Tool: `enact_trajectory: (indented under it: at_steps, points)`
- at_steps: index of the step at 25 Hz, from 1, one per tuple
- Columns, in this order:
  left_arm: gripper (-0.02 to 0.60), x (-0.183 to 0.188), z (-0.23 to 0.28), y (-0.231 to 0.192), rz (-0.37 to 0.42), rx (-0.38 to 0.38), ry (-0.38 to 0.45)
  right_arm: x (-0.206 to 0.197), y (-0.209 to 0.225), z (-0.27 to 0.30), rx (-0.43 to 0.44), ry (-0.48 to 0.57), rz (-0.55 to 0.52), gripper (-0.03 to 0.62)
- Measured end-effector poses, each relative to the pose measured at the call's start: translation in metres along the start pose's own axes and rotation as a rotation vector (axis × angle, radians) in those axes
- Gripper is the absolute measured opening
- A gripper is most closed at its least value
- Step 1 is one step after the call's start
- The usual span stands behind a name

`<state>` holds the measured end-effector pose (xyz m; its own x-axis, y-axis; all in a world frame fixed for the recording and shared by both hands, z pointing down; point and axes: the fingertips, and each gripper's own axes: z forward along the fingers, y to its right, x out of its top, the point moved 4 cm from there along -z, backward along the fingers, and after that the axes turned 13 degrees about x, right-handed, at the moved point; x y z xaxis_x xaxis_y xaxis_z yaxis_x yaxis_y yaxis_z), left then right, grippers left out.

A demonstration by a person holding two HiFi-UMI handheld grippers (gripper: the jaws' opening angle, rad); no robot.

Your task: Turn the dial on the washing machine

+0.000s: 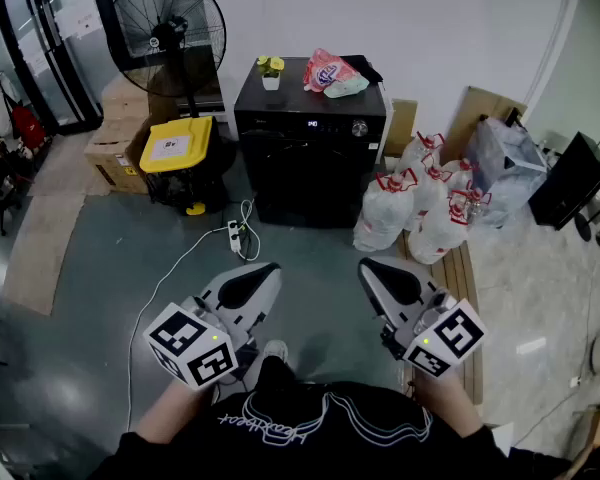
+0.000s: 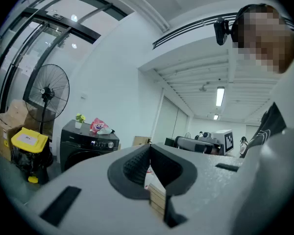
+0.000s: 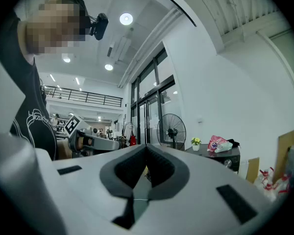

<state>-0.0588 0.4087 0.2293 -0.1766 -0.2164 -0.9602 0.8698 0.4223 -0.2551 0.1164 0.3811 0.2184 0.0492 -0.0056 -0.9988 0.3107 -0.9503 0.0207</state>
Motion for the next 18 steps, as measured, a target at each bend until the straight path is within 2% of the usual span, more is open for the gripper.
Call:
enact_trajectory:
  at_steps: [13, 18]
  points:
    - [0.005, 0.000, -0.008, 0.031, 0.031, -0.003, 0.022, 0.009, -0.003, -0.039, -0.063, 0.005, -0.022, 0.014]
    - [0.005, 0.003, -0.002, 0.034, 0.038, 0.006, 0.026, 0.011, 0.009, -0.051, -0.109, -0.011, -0.034, 0.176]
